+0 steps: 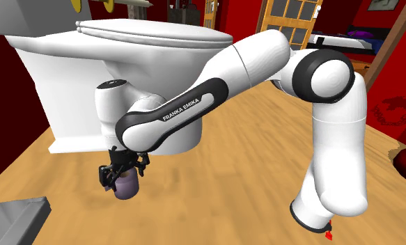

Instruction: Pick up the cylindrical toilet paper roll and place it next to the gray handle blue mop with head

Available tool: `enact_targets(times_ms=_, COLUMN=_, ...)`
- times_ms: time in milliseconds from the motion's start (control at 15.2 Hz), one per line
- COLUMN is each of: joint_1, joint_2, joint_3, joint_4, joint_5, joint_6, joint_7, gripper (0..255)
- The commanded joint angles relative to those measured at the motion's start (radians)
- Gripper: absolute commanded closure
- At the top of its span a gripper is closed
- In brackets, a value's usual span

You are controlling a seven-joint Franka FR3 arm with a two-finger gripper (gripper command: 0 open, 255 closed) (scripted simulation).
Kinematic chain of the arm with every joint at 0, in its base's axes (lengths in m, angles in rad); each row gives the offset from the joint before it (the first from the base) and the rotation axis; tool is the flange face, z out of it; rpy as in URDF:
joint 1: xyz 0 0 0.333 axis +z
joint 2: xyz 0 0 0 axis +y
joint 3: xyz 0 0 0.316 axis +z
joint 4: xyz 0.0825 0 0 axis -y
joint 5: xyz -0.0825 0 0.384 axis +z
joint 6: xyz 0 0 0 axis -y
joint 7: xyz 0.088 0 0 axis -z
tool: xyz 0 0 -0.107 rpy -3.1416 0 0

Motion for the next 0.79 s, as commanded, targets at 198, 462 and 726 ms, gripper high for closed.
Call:
enact_targets(times_ms=198, joint_1=0.0, joint_2=0.0, joint_3=0.0, joint_4=0.0, joint_5=0.0, joint_6=0.0, joint_7=0.0, gripper=255)
enact_targets(times_ms=462, joint_1=0.0, joint_2=0.0, joint_3=0.0, joint_4=0.0, joint_5=0.0, joint_6=0.0, joint_7=0.0, gripper=255)
enact_targets(times_ms=726, joint_1=0.0, joint_2=0.0, joint_3=0.0, joint_4=0.0, joint_5=0.0, joint_6=0.0, joint_7=0.0, gripper=255)
